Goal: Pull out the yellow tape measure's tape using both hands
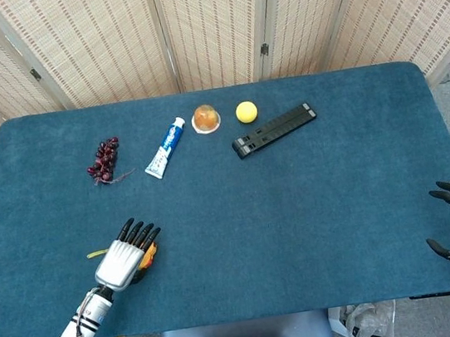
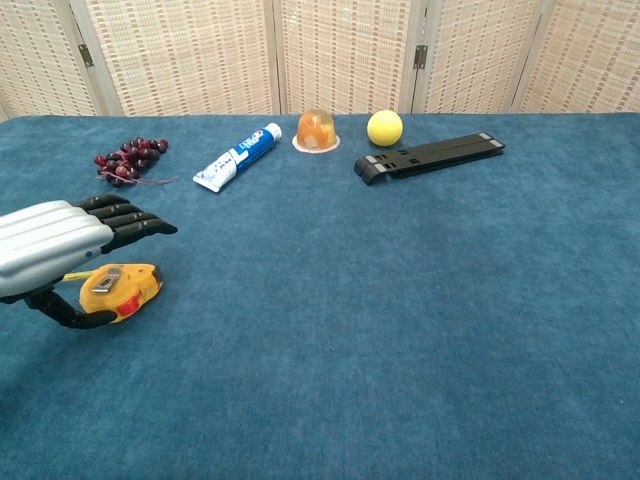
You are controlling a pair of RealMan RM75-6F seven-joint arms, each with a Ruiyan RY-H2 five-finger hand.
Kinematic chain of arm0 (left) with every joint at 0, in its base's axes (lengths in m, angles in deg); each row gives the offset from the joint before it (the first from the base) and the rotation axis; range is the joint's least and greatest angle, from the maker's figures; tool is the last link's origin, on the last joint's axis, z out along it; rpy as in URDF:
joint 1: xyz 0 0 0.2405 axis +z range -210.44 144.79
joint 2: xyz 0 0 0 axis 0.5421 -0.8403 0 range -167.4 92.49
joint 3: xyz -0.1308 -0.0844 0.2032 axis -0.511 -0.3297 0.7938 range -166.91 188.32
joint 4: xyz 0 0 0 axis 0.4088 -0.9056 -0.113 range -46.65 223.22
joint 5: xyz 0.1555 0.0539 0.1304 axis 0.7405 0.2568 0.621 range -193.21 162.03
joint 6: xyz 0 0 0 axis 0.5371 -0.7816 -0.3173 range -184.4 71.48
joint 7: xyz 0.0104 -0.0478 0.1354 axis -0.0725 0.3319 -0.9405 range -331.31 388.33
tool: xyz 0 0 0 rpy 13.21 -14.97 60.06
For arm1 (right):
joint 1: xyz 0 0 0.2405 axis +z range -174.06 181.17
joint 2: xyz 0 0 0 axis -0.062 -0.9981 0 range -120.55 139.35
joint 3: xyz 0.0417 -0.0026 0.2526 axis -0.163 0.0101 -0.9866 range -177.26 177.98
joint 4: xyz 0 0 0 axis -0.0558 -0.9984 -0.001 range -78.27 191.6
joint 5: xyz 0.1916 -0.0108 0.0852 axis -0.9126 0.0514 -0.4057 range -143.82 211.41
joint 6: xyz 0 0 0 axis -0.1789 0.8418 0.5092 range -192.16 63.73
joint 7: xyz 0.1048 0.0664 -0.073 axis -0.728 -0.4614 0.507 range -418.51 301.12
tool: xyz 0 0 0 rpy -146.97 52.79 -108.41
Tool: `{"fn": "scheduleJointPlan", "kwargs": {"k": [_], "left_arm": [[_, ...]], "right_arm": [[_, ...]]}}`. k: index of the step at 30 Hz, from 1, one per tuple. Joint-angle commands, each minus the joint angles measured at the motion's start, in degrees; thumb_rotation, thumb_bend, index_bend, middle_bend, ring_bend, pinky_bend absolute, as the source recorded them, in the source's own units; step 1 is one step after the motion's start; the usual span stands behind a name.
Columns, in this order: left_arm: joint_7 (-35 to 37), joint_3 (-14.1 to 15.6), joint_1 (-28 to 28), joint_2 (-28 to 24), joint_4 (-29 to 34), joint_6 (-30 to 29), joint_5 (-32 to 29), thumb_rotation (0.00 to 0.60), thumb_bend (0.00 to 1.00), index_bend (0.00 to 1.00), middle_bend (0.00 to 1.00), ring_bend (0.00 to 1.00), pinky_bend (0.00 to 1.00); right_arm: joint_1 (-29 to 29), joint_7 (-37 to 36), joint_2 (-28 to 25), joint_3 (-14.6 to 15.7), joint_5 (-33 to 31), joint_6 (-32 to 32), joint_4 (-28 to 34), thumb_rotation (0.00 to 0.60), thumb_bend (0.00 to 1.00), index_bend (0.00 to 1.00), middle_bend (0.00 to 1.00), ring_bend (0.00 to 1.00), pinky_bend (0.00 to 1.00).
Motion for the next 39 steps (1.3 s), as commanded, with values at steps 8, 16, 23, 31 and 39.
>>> {"fn": "scheduleJointPlan", "kwargs": {"k": [8, 16, 23, 31, 39], "left_arm": [[-3.16, 0.50, 1.71, -3.31, 4.23, 0.92, -5.86, 0.600, 0.30, 0.14, 0.13, 0.14, 0.04], [-6.29, -0.05, 0.93, -2.85, 5.43, 2.21, -9.10, 0.600, 0.30, 0.21, 0.21, 0.19, 0.05], [-8.96, -0.58, 0.23, -2.68, 6.25, 3.29, -12.61, 0.600, 0.30, 0.24, 0.25, 0.22, 0.05], [-9.64, -0.48, -0.39, -2.42, 6.52, 3.29, -13.78, 0.600, 0.31, 0.28, 0.31, 0.27, 0.06], [-7.73, -0.55, -0.88, -1.92, 5.40, 1.72, -12.29, 0.600, 0.31, 0.41, 0.47, 0.41, 0.15]], "right_arm": [[0.05, -0.63, 0.32, -0.03, 0.25, 0.03, -0.60, 0.600, 0.28, 0.18, 0.15, 0.08, 0.03], [-0.25, -0.77, 0.31, 0.03, 0.18, 0.30, -0.79, 0.600, 0.28, 0.18, 0.15, 0.08, 0.03], [-0.21, -0.89, 0.44, -0.02, -0.04, 0.02, -0.98, 0.600, 0.28, 0.18, 0.15, 0.08, 0.03], [-0.18, -0.83, 0.49, -0.07, -0.19, -0.19, -1.02, 0.600, 0.28, 0.18, 0.15, 0.08, 0.03], [0.16, -0.50, 0.35, -0.11, 0.06, -0.64, -0.63, 0.600, 0.28, 0.18, 0.15, 0.08, 0.03]]}}
